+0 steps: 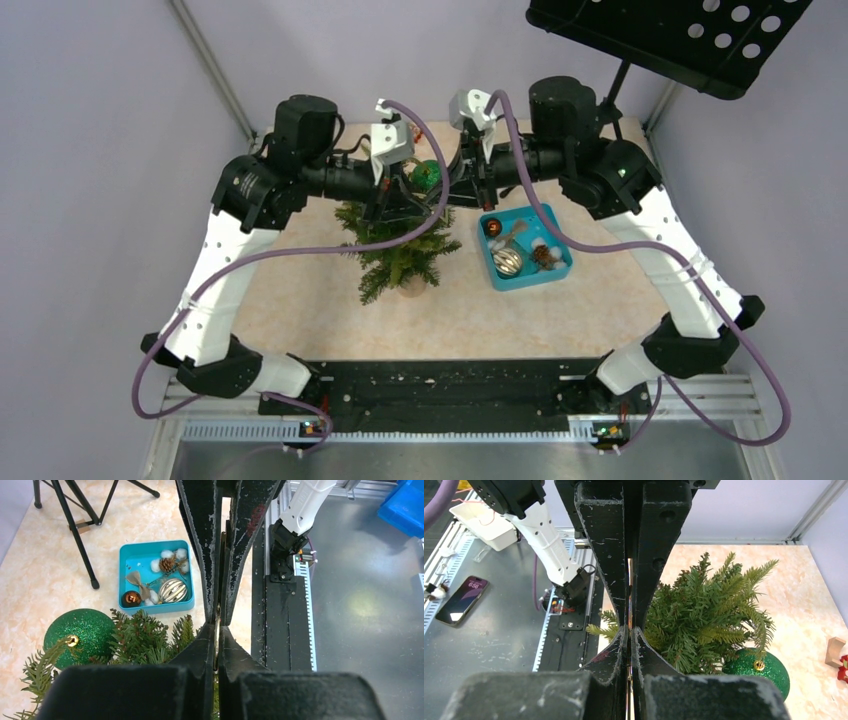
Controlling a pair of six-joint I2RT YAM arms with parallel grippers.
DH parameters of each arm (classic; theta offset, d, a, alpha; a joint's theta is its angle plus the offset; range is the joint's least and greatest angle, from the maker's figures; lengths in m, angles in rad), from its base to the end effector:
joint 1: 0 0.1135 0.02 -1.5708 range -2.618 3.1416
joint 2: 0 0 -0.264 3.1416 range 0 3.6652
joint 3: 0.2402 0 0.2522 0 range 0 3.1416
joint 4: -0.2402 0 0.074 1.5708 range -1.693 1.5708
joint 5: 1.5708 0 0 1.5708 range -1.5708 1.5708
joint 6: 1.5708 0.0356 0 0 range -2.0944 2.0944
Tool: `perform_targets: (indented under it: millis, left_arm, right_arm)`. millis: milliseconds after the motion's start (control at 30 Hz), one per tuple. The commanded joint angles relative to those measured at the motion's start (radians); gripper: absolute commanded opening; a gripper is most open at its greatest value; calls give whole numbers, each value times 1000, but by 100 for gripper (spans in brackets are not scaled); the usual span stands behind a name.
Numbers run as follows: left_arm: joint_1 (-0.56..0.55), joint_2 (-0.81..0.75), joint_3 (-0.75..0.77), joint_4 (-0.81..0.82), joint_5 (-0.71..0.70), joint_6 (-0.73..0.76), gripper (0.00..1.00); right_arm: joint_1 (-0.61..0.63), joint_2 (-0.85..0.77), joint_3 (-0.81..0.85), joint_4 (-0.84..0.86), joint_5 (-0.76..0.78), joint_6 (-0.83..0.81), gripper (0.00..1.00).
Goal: Decorate the small christmas tree
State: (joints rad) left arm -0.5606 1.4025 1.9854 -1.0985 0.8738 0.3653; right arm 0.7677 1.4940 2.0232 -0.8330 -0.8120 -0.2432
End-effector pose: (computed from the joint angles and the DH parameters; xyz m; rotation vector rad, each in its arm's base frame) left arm 0.1816 -0.1462 0.5109 1.3551 1.5184 -1.0243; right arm 0.1798 0.2095 0.5227 -1.3968 1.3263 1.1124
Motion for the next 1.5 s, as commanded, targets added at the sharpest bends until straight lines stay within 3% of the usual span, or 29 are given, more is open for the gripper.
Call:
perform_targets:
  millis: [0,100,133,233,267,300,567,633,733,767,1000,1133,1200,1300,1467]
  left_arm:
    - [4,-22,-6,67,5,-2,0]
    - [4,-30,-21,86,-2,-25,0]
    - [10,-36,-36,113,-12,-57,0]
    - [79,-70,-117,268,-25,-251,0]
    - [116,-82,-139,331,-16,-320,0]
    - [158,-87,-155,387,6,-394,0]
    - [302,-149,-154,587,20,-645,0]
    - [350,-165,-151,626,-1,-700,0]
    - [382,-192,-131,586,-86,-646,0]
    - [391,-202,-144,578,-112,-637,0]
    - [450,-280,-360,745,-88,-718,0]
    - [479,-284,-483,1052,-43,-794,0]
    - [478,-266,-490,1112,-26,-791,0]
    - [478,-262,-505,1035,5,-721,0]
    - [476,-264,-504,1041,27,-711,0]
  right_arm:
    - [10,-7,20,36,-44,2,0]
    - [10,-9,12,59,-30,25,0]
    - [10,-14,2,78,-11,41,6]
    - [10,-46,-37,162,74,96,76]
    - [10,-62,-51,203,97,115,92]
    - [10,-76,-63,235,120,132,98]
    - [1,-228,-260,587,206,289,99]
    - [1,-252,-344,668,277,309,86]
    - [0,-258,-471,755,377,335,57]
    - [1,-250,-488,761,378,334,55]
    - [1,-246,-579,884,304,305,57]
    - [1,-217,-595,872,283,275,65]
    - [0,-196,-585,863,254,272,68]
    - [-1,-170,-565,836,244,264,68]
    - [-1,-146,-547,779,237,249,67]
